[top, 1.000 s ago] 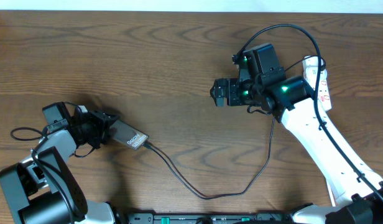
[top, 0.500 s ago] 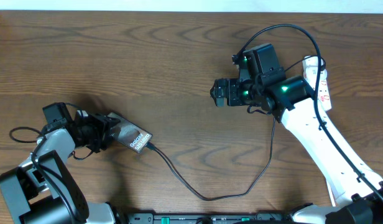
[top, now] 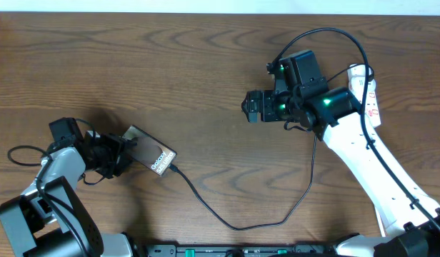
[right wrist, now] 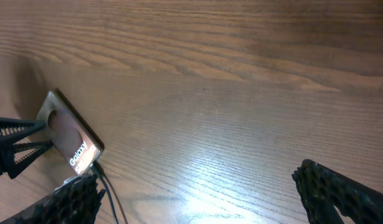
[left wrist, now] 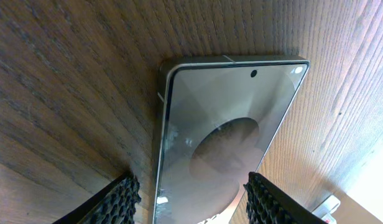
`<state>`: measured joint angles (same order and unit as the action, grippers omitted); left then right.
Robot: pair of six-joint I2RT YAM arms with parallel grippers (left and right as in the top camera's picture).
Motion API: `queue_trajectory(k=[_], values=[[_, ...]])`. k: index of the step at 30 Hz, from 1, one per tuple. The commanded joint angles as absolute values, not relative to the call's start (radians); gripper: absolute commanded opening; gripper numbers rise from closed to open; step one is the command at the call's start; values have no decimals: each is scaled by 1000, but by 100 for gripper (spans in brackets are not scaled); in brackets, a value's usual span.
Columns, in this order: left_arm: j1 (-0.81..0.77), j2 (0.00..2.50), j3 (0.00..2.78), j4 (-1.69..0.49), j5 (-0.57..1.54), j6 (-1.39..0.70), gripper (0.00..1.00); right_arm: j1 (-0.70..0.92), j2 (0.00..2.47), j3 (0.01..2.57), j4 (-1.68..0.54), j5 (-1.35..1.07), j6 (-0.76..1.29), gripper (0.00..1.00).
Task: Plug charger to phone and switch on socket
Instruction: 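Lower the held phone flat onto the table with the left gripper, then open the left gripper and lift it up off the phone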
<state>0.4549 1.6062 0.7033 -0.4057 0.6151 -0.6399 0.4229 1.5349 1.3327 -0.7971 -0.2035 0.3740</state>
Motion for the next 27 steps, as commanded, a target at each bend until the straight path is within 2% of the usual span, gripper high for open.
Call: queue_trajectory(k=[1,4,10,16,19,22,27], values=[[458,1680,630,-445,353,-636,65,427,1522,1341,-802,-192,362,99],[458,1678,630,-455,353,-632,70,427,1522,1341,-803,-192,362,99],[458,1624,630,-492,345,-617,72,427,1522,1341,-805,-192,361,99],[458,1423,641,-560,326,-570,73,427,1522,1341,-807,-189,361,99],[454,1322,665,-609,327,-517,79,427,1522,1341,-805,-189,361,99],[411,1222,735,-704,293,-463,80,427,1522,1341,-804,-189,361,99],[283,1196,895,-823,146,-452,81,427,1522,1341,-805,-189,361,99]])
